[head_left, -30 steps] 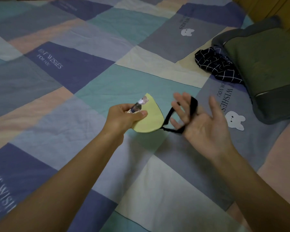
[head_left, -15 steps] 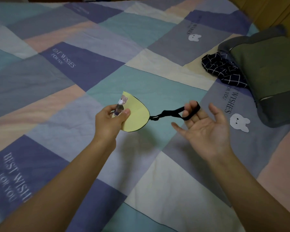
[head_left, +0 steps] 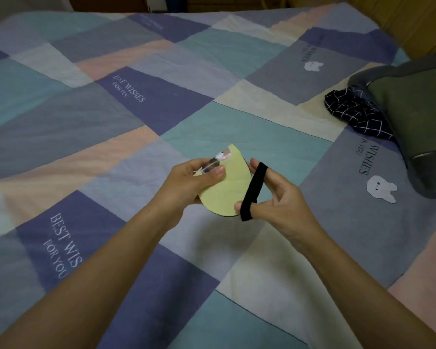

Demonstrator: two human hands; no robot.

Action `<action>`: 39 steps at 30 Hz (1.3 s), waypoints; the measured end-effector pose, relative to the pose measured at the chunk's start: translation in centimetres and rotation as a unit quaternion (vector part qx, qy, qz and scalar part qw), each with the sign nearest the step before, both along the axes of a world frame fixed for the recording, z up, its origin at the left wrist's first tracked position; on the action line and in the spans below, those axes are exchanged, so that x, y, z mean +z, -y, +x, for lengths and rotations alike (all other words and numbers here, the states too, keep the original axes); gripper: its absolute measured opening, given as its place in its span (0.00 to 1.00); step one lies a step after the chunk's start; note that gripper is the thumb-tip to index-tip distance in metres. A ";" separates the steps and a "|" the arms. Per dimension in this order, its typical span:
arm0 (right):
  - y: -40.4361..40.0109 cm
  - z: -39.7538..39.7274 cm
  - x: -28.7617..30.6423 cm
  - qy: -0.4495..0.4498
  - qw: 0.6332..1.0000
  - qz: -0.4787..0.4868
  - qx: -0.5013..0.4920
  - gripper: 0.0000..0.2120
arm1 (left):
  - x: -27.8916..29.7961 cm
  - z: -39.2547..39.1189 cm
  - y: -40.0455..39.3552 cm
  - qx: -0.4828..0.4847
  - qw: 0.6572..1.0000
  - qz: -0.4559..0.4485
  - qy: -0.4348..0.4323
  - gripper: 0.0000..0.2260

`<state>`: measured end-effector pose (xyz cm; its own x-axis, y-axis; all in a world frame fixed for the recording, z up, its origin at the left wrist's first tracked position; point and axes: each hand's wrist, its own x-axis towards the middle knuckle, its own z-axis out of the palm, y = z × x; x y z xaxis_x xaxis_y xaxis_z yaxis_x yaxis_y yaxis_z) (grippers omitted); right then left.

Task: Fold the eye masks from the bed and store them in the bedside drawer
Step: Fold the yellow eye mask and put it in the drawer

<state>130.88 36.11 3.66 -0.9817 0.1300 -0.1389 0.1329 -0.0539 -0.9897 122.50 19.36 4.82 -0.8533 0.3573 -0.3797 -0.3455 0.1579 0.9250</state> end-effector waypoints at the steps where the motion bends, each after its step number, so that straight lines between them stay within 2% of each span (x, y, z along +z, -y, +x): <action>1: 0.6 0.1 0.3 0.001 1.000 0.009 0.010 0.35 | 0.4 0.2 0.4 -0.023 1.000 -0.004 -0.005 0.13; 6: 2.3 1.1 2.1 0.021 0.997 0.069 0.031 0.30 | 1.8 0.8 1.7 -0.132 0.987 -0.071 -0.057 0.06; 11: 3.7 2.2 4.0 0.031 0.994 0.091 0.042 0.32 | 3.3 2.1 3.5 -0.200 0.974 -0.085 -0.062 0.05; 17: 5.7 3.5 6.7 0.008 0.982 0.150 0.111 0.30 | 4.7 4.8 5.9 -0.197 0.971 -0.123 -0.064 0.07; 22: 6.5 4.8 9.7 0.017 0.979 0.128 0.160 0.15 | 7.9 8.9 8.0 -0.080 0.992 -0.012 -0.093 0.02; 23: 6.9 5.2 10.8 0.007 0.978 0.120 0.170 0.14 | 9.2 9.9 8.4 -0.058 0.994 0.008 -0.090 0.02; 25: 7.8 6.2 13.8 -0.007 0.978 0.105 0.180 0.14 | 12.4 11.9 9.3 -0.030 0.994 0.044 -0.090 0.09; 28: 9.6 8.4 20.3 -0.051 0.969 0.087 0.224 0.20 | 18.4 14.9 11.1 0.011 0.989 0.093 -0.115 0.09; 31: 12.4 11.4 27.3 -0.073 0.948 0.094 0.295 0.27 | 25.1 18.4 13.5 0.057 0.980 0.124 -0.143 0.15; 33: 14.7 13.2 31.5 -0.088 0.941 0.096 0.312 0.27 | 29.4 21.3 15.2 0.078 0.976 0.134 -0.154 0.14; 37: 19.5 16.3 39.4 -0.127 0.912 0.114 0.374 0.23 | 36.9 27.0 19.9 0.103 0.972 0.056 -0.202 0.06; 39: 22.6 17.8 42.4 -0.147 0.894 0.127 0.403 0.22 | 40.4 29.5 23.5 0.114 0.963 -0.022 -0.244 0.10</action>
<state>148.65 13.50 46.03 -0.7597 -0.6460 0.0749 -0.2418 0.1737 -0.9547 152.03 -4.09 45.24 -0.9884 0.1321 0.0751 0.0974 0.1720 0.9803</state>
